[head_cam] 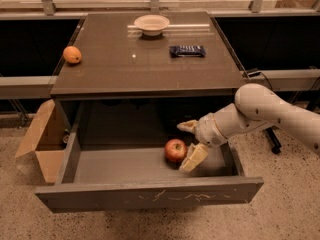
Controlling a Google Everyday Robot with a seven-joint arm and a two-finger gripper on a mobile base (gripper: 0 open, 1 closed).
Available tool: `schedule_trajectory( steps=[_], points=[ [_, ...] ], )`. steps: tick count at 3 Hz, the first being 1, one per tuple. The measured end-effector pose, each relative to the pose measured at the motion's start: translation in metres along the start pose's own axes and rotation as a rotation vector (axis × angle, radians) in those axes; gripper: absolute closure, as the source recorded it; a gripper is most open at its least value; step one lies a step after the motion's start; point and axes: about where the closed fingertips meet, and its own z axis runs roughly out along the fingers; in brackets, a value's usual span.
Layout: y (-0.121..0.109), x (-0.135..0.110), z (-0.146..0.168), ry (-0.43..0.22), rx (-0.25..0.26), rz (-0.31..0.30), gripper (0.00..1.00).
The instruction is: Pick apple from top drawer and place on counter
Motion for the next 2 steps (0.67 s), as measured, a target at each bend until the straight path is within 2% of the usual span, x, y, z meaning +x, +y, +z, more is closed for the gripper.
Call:
schedule_trajectory(
  steps=[2],
  points=[
    [-0.004, 0.009, 0.020, -0.006, -0.025, 0.021, 0.11]
  ],
)
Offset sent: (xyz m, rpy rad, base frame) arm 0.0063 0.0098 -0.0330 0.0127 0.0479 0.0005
